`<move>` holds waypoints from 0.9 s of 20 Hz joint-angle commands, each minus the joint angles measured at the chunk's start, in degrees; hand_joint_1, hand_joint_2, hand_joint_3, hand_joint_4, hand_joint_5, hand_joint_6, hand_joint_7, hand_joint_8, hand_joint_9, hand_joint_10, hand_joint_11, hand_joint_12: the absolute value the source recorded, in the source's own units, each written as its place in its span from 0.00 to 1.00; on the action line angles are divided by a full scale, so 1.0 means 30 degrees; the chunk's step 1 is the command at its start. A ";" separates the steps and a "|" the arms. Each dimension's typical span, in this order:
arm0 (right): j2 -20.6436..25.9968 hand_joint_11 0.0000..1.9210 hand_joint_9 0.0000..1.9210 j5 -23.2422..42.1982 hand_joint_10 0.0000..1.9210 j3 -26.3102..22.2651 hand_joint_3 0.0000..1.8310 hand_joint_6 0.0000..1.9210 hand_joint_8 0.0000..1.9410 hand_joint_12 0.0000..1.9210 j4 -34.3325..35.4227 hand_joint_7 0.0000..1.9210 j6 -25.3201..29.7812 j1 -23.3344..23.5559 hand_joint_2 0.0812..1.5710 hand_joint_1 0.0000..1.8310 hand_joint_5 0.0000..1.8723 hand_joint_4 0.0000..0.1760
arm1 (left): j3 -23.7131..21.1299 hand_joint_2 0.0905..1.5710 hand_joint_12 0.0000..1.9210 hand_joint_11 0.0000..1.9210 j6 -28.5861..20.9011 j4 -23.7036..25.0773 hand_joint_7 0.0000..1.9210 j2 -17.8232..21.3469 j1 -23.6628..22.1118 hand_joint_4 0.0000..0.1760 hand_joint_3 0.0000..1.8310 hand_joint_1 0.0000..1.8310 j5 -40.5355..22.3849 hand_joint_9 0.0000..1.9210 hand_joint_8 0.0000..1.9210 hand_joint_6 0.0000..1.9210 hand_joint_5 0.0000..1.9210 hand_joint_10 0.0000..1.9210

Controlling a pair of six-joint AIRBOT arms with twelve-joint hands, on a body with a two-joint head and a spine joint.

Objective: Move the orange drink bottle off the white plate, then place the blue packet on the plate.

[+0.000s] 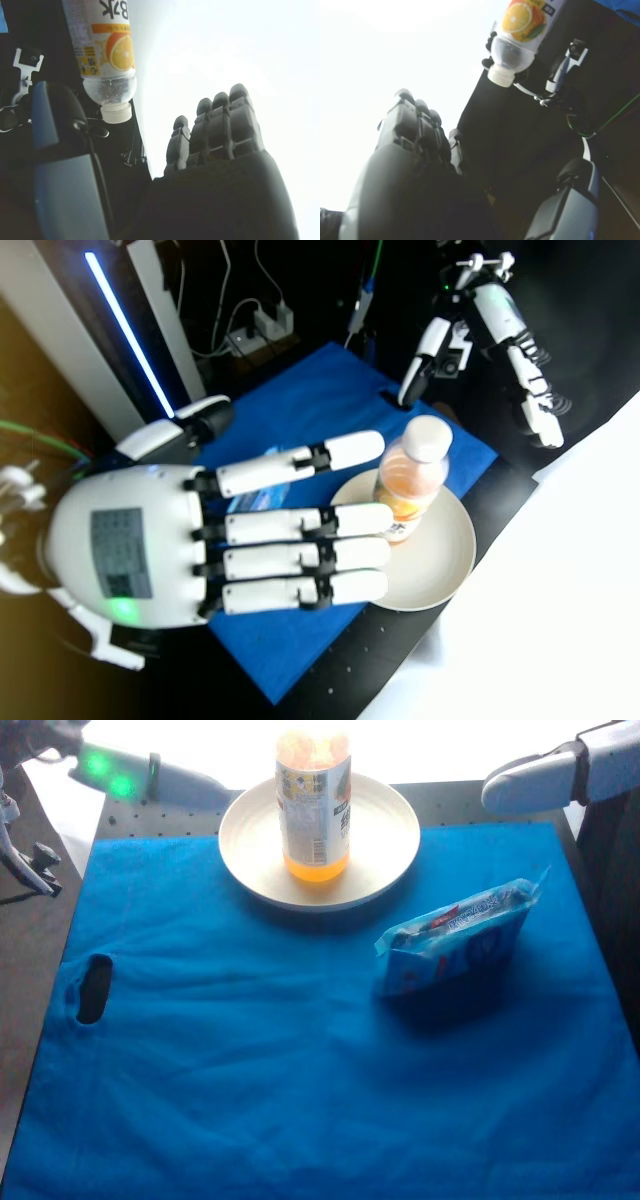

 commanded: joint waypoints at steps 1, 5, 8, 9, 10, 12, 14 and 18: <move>0.0008 0.00 0.06 0.2034 0.01 -0.0011 0.01 0.00 0.00 0.17 0.0993 0.07 0.0132 0.0412 0.38 0.40 0.04 0.59 | 0.0150 0.39 0.00 0.00 -0.0221 -0.0681 0.05 -0.0034 -0.0314 0.31 0.01 0.26 -0.2258 0.00 0.00 0.00 0.00 0.00; 0.0008 0.00 0.06 0.2074 0.00 -0.0089 0.00 0.00 0.00 0.14 0.0991 0.07 0.0132 0.0418 0.40 0.39 0.05 0.67 | 0.0194 0.39 0.00 0.00 -0.0224 -0.0998 0.05 -0.0034 -0.0318 0.20 0.01 0.24 -0.2489 0.00 0.00 0.00 0.00 0.00; 0.0008 0.00 0.05 0.2227 0.00 -0.0093 0.00 0.00 0.00 0.17 0.0928 0.06 0.0128 0.0418 0.41 0.37 0.04 0.65 | 0.0395 0.41 0.00 0.01 -0.0224 -0.1285 0.05 -0.0357 -0.0333 0.34 0.01 0.23 -0.2405 0.00 0.00 0.00 0.00 0.00; 0.0008 0.00 0.04 0.2242 0.00 -0.0080 0.00 0.00 0.00 0.18 0.0886 0.06 0.0126 0.0418 0.41 0.36 0.03 0.63 | 0.0651 0.42 0.01 0.02 -0.0295 -0.1325 0.06 -0.0626 -0.0343 0.32 0.01 0.23 -0.2216 0.01 0.00 0.00 0.00 0.00; 0.0008 0.00 0.04 0.2242 0.00 -0.0055 0.01 0.00 0.00 0.18 0.0856 0.05 0.0124 0.0418 0.42 0.36 0.03 0.63 | 0.1017 0.42 0.01 0.02 -0.0404 -0.1321 0.06 -0.0987 -0.0370 0.25 0.01 0.24 -0.1937 0.01 0.00 0.00 0.00 0.00; 0.0008 0.00 0.03 0.2242 0.00 -0.0015 0.00 0.00 0.00 0.22 0.0850 0.04 0.0118 0.0418 0.41 0.36 0.03 0.84 | 0.1418 0.40 0.01 0.03 -0.0568 -0.1323 0.07 -0.1350 -0.0375 0.17 0.00 0.25 -0.1580 0.03 0.01 0.00 0.01 0.01; 0.0006 0.00 0.04 0.2277 0.00 -0.0009 0.00 0.00 0.00 0.20 0.0842 0.05 0.0118 0.0418 0.42 0.37 0.03 0.91 | 0.1948 0.39 0.01 0.03 -0.1034 -0.1323 0.08 -0.1925 -0.0375 0.13 0.00 0.25 -0.1429 0.03 0.01 0.00 0.02 0.01; 0.0004 0.00 0.03 0.2307 0.00 0.0031 0.00 0.00 0.00 0.17 0.0795 0.04 0.0118 0.0424 0.42 0.39 0.05 1.00 | 0.2580 0.37 0.01 0.03 -0.1244 -0.1306 0.08 -0.2792 -0.0375 0.33 0.00 0.25 -0.1057 0.04 0.01 0.00 0.01 0.01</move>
